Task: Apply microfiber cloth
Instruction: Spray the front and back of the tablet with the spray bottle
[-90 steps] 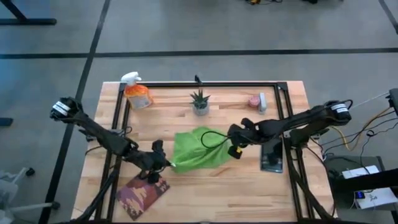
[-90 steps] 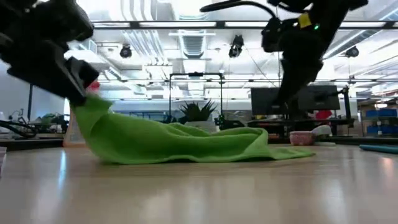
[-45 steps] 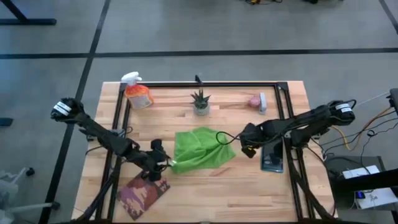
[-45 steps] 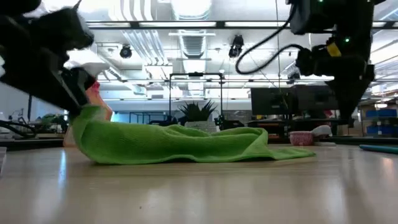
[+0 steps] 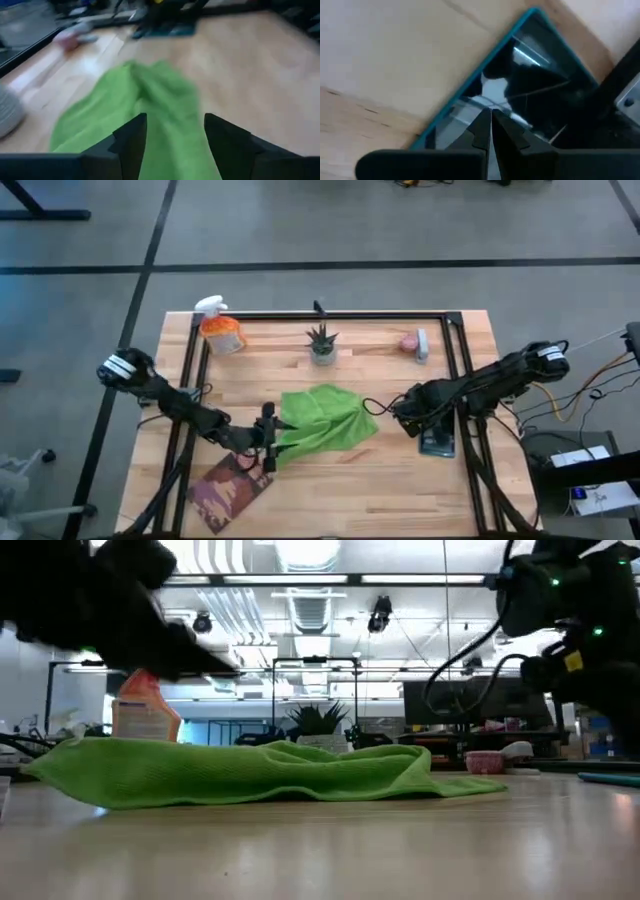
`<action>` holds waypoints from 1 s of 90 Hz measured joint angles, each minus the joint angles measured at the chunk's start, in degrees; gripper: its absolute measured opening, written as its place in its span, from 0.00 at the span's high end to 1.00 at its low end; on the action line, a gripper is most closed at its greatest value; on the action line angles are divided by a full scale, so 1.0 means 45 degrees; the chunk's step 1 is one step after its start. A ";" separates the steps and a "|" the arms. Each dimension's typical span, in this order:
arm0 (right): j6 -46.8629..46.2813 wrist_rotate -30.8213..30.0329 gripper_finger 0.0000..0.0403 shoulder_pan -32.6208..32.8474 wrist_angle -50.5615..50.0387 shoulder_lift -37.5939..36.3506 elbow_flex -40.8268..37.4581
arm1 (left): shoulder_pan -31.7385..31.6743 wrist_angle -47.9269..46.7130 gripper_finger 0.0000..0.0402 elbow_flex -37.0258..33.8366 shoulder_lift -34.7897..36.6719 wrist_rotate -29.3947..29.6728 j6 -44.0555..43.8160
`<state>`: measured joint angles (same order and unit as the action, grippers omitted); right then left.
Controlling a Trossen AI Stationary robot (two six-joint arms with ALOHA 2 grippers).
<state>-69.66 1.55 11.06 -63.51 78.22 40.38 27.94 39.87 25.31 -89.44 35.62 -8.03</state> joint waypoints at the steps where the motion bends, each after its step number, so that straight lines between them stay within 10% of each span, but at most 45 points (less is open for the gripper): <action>1: -0.0033 -0.0003 1.00 0.0010 0.0015 0.0000 -0.0015 | -0.0045 0.0049 0.56 0.0036 -0.0126 0.0007 -0.0035; 38: 0.0113 -0.0013 1.00 0.0105 0.2381 0.0609 -0.0321 | -0.0854 -0.0253 0.68 0.0790 -0.2024 -0.0040 -0.0658; 90: 0.0858 -0.0036 1.00 0.0237 0.0433 0.0667 0.0466 | -0.0854 -0.8019 0.74 0.0703 -0.0175 0.0156 -0.4237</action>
<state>-65.80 1.39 12.12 -61.56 81.21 42.48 24.10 3.79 28.48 -90.23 36.32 -27.09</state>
